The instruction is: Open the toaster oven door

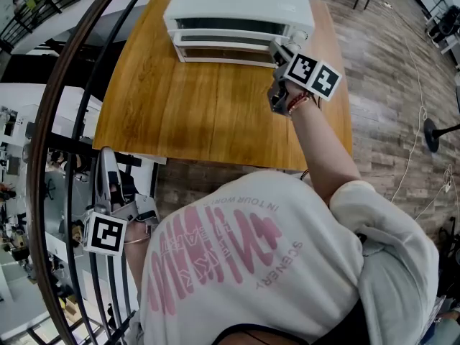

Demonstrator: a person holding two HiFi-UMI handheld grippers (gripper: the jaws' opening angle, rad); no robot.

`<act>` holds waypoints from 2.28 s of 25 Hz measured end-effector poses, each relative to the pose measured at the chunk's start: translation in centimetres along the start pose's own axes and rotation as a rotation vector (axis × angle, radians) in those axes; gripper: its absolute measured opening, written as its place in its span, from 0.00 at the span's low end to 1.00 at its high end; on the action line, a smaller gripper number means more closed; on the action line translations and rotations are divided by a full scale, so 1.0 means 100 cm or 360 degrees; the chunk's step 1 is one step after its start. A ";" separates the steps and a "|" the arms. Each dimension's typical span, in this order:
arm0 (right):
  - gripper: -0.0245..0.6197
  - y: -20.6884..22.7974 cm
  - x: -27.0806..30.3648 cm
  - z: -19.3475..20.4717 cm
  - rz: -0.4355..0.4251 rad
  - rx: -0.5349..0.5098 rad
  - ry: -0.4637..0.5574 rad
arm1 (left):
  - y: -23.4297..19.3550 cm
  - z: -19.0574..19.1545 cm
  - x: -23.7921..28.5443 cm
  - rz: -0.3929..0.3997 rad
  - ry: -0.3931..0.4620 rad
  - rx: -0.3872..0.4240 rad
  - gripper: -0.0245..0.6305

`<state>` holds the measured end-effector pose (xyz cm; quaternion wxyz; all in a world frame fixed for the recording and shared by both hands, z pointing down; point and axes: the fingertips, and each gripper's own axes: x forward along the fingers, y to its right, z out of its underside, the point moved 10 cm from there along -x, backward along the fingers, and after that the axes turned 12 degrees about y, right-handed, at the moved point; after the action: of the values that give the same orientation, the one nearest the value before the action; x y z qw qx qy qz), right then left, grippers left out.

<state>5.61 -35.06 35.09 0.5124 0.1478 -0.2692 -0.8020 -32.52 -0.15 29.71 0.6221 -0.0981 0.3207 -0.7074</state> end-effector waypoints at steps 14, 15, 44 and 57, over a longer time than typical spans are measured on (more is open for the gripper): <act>0.25 0.003 -0.009 0.009 -0.0020 -0.0058 -0.0071 | 0.000 0.003 -0.006 0.0004 0.0018 -0.0033 0.07; 0.25 0.003 -0.010 0.009 -0.0022 -0.0062 -0.0075 | 0.001 0.002 -0.007 0.0005 0.0021 -0.0031 0.07; 0.24 0.001 -0.034 0.027 -0.0013 -0.0180 -0.0141 | 0.001 -0.010 -0.034 -0.0030 0.0036 0.0035 0.07; 0.24 0.000 -0.041 0.036 0.0000 -0.0170 -0.0162 | 0.000 -0.012 -0.037 -0.0048 0.0010 0.0035 0.07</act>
<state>5.49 -30.35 37.88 0.5051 0.0793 -0.2519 -0.8217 -32.40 3.73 29.77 0.6114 -0.0938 0.3134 -0.7205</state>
